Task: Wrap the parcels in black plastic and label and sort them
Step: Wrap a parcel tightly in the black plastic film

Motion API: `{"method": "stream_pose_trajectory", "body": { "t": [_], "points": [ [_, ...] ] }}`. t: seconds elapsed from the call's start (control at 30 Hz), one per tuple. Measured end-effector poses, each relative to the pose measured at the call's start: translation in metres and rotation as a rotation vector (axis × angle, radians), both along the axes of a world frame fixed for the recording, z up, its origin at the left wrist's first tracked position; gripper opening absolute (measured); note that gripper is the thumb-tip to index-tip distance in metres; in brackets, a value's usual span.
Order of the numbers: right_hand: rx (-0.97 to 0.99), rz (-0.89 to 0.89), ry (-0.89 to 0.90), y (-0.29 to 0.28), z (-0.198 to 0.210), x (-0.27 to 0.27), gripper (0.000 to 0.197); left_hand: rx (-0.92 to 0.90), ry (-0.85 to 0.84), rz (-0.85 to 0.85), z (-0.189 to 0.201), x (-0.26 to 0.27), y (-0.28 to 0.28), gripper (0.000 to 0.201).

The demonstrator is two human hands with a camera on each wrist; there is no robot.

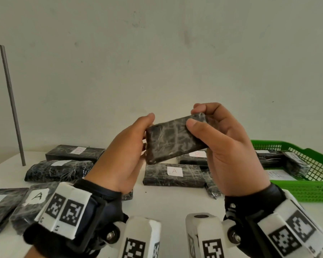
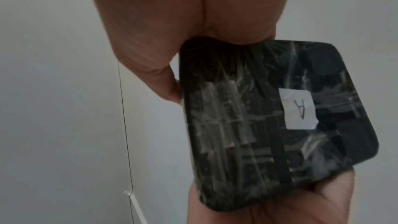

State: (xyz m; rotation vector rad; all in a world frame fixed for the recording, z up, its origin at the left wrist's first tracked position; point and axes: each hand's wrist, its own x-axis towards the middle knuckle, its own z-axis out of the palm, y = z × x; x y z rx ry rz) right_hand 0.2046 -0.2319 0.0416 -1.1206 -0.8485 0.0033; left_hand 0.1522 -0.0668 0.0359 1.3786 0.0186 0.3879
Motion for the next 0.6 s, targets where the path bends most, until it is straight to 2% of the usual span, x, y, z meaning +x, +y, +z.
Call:
{"method": "stream_pose_trajectory", "body": {
  "t": [0.07,0.13,0.17,0.23,0.27,0.3,0.33,0.37,0.43,0.53,0.6],
  "points": [
    [-0.002,0.005,0.014,0.003,-0.002,-0.002,0.017,-0.036,0.004,-0.008,0.000,0.002,-0.002,0.039],
    [-0.015,-0.041,0.010,0.006,-0.004,-0.003,0.013,-0.065,0.012,-0.011,-0.002,0.003,-0.002,0.043],
    [-0.037,-0.079,0.012,0.007,-0.004,-0.003,0.013,-0.086,0.017,-0.018,-0.002,0.002,-0.001,0.039],
    [-0.086,-0.143,0.064,0.009,-0.004,-0.002,0.026,-0.127,0.012,-0.025,0.001,0.000,0.003,0.026],
    [-0.088,-0.151,0.134,0.009,-0.004,0.001,0.028,-0.138,0.018,-0.018,0.001,0.000,0.005,0.027],
    [-0.095,-0.148,0.203,0.008,-0.003,0.002,0.025,-0.152,0.028,0.015,0.001,0.000,0.007,0.047],
    [-0.113,-0.150,0.250,0.008,-0.003,0.005,0.020,-0.160,0.034,0.055,0.001,0.002,0.008,0.075],
    [-0.142,-0.167,0.279,0.006,-0.003,0.008,0.018,-0.148,0.025,0.072,-0.001,0.003,0.009,0.093],
    [-0.155,-0.170,0.339,0.001,-0.006,0.014,0.026,-0.086,0.001,0.045,-0.004,0.003,0.012,0.100],
    [-0.223,-0.168,0.378,-0.002,-0.011,0.020,0.060,0.033,0.003,0.013,-0.006,0.004,0.011,0.121],
    [-0.276,-0.194,0.379,-0.003,-0.012,0.022,0.070,0.127,-0.032,-0.026,-0.008,0.002,0.010,0.127]
  ]
}}
